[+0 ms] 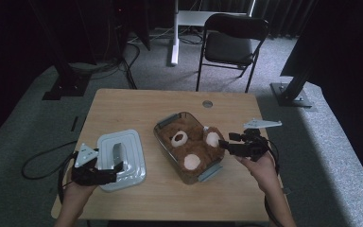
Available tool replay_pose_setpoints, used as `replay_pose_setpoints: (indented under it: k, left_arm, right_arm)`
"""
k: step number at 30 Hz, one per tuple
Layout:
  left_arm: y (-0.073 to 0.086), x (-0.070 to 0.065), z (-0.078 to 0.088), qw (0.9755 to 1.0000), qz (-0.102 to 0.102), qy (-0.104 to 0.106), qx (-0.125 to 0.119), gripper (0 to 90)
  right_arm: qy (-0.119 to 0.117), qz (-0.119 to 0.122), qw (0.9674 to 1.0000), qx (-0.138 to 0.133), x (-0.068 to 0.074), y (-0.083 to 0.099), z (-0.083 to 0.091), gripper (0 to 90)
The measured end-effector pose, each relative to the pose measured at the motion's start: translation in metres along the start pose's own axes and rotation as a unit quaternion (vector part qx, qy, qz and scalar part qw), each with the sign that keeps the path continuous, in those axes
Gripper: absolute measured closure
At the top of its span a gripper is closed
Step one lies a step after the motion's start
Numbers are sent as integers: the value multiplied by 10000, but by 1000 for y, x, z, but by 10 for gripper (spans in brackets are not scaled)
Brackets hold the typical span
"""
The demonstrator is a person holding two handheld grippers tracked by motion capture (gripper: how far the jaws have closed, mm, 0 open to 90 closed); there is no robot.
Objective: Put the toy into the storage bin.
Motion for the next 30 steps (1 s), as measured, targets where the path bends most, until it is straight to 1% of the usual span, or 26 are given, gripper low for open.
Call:
replay_pose_setpoints:
  k: [1,2,4,5,6,7,8,9,11,13,14,15,16,17,18,20,21,22,23,24,25,26,27,28,29,30]
  left_arm:
    - [-6,-8,0,9999,-59,154,-20,8]
    - [-12,-17,0,9995,-110,293,-34,8]
    - [-22,-32,-4,9982,-216,559,22,8]
    - [-26,-42,-7,9966,-347,747,58,8]
    - [-29,-48,-9,9956,-416,835,87,8]
    - [-35,-64,-14,9934,-537,1010,128,8]
    - [-35,-64,-14,9934,-537,1010,128,8]
    - [-38,-71,-16,9917,-593,1135,144,8]
    - [-43,-85,-21,9897,-676,1250,161,8]
    - [-47,-96,-24,9882,-697,1350,177,8]
    - [-48,-101,-26,9866,-751,1433,199,8]
    - [-50,-106,-27,9866,-762,1431,202,9]
    - [-51,-111,-28,9854,-808,1481,209,9]
    - [-53,-114,-29,9842,-859,1534,195,52]
    - [-54,-117,-29,9841,-856,1550,157,69]
    - [-58,-123,-30,9817,-880,1681,150,73]
    - [-60,-126,-31,9815,-891,1693,120,75]
    - [-62,-128,-31,9824,-875,1650,63,130]
    - [-64,-131,-31,9817,-882,1685,55,156]
    - [-65,-133,-32,9808,-921,1719,80,156]
    - [-68,-137,-36,9790,-957,1797,93,173]
    - [-68,-137,-36,9790,-957,1797,93,225]
    - [-69,-139,-38,9780,-990,1832,110,244]
    - [-70,-141,-40,9770,-1041,1858,134,244]
    - [-71,-144,-42,9744,-1133,1936,141,336]
    - [-71,-147,-45,9716,-1169,2048,198,336]
  right_arm:
    - [12,2,10000,4,0,0,0,413]
    - [-3,22,10000,-2,-1,1,-1,456]
    - [26,72,10000,14,0,2,-1,478]
    - [24,101,9999,32,0,3,-2,478]
    - [-10,107,9999,46,0,4,-3,492]
    - [2,177,9998,85,1,6,-4,495]
    - [1,174,9998,102,2,6,-5,495]
    - [-12,161,9998,109,2,7,-5,495]
    - [5,164,9998,109,2,7,-6,499]
    - [0,165,9998,99,1,7,-6,499]
    - [-17,151,9998,97,1,7,-6,504]
    - [9,179,9998,90,1,7,-6,525]
    - [9,179,9998,90,1,7,-6,525]
    - [20,213,9997,106,1,8,-7,551]
    - [34,239,9996,116,2,8,-7,553]
    - [37,246,9996,120,2,7,-8,554]
    - [35,248,9996,134,2,7,-8,579]
    - [77,302,9994,137,2,7,-8,605]
    - [119,328,9993,134,2,7,-8,605]
    - [115,334,9993,136,2,7,-8,606]
    - [147,362,9991,146,3,7,-9,634]
    - [147,362,9991,146,3,7,-9,634]
    - [216,372,9989,163,2,7,-11,665]
    - [216,372,9989,163,2,7,-11,665]
    - [214,357,9990,172,1,7,-14,703]
    - [214,357,9990,172,1,7,-14,703]
Point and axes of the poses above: each handheld gripper's, and its own axes: z roughly backward along the jaws, y roughly out of its underside, x roughly to its left, the point moved 4 cm from there along -z, roughly forward along the jaws, and after that the axes turned 7 degrees about x, right-handed, at the moved point
